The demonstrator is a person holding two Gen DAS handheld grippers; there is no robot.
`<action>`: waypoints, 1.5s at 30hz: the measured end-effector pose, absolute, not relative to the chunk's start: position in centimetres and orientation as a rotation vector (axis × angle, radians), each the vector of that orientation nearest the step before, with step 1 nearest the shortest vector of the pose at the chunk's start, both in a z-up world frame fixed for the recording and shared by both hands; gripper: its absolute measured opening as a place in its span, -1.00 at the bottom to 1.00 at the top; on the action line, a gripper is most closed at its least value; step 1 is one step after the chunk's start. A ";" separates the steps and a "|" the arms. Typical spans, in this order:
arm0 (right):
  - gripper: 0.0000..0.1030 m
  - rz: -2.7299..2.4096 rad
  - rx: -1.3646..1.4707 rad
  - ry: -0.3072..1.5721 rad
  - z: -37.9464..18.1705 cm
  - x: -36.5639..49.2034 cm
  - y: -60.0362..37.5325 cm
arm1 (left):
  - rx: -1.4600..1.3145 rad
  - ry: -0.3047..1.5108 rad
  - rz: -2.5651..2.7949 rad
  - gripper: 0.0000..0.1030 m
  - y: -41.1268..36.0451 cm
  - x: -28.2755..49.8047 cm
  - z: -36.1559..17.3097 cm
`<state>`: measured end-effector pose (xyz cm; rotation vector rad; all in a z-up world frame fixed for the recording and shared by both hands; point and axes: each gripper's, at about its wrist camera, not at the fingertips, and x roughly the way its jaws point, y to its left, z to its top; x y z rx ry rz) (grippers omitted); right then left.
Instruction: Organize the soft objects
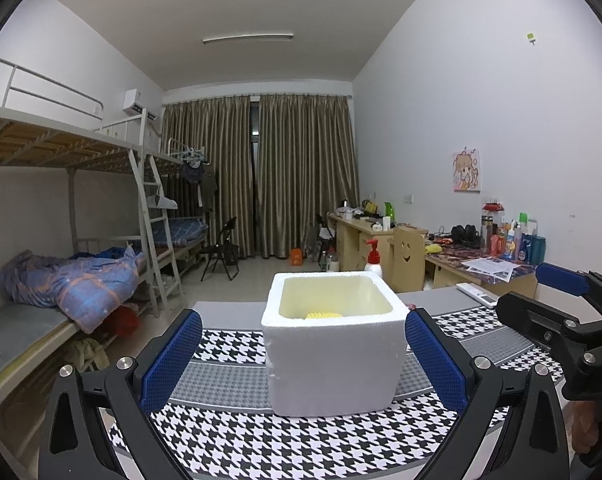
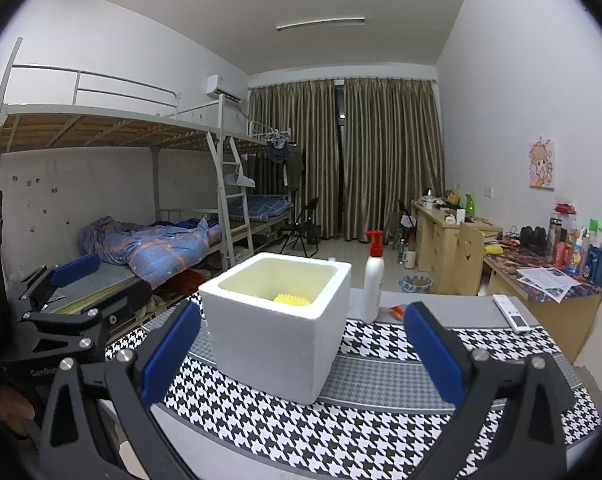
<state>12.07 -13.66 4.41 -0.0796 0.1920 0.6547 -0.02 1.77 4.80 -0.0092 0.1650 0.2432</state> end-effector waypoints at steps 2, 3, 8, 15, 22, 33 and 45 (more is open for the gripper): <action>0.99 0.649 -0.081 0.191 4.1 11.8 -13.7 | -0.005 0.168 0.244 0.98 1.5 -0.1 4.6; 0.99 0.648 -0.080 0.192 4.0 11.8 -13.7 | -0.004 0.167 0.243 0.98 1.4 -0.2 4.5; 0.99 0.648 -0.079 0.185 3.5 11.1 -14.1 | 0.008 0.146 0.250 0.98 0.9 -1.0 4.1; 0.99 0.640 -0.079 0.175 2.7 10.1 -14.6 | -0.006 0.134 0.248 0.98 0.4 -2.1 3.4; 0.99 0.631 -0.077 0.168 1.9 9.7 -15.3 | -0.029 0.148 0.258 0.98 0.3 -2.2 2.5; 0.99 0.619 -0.076 0.169 0.4 8.3 -16.0 | -0.025 0.135 0.268 0.98 -0.6 -3.7 1.2; 0.99 0.623 -0.065 0.173 -0.1 8.2 -16.2 | -0.039 0.145 0.270 0.98 -0.4 -3.8 0.6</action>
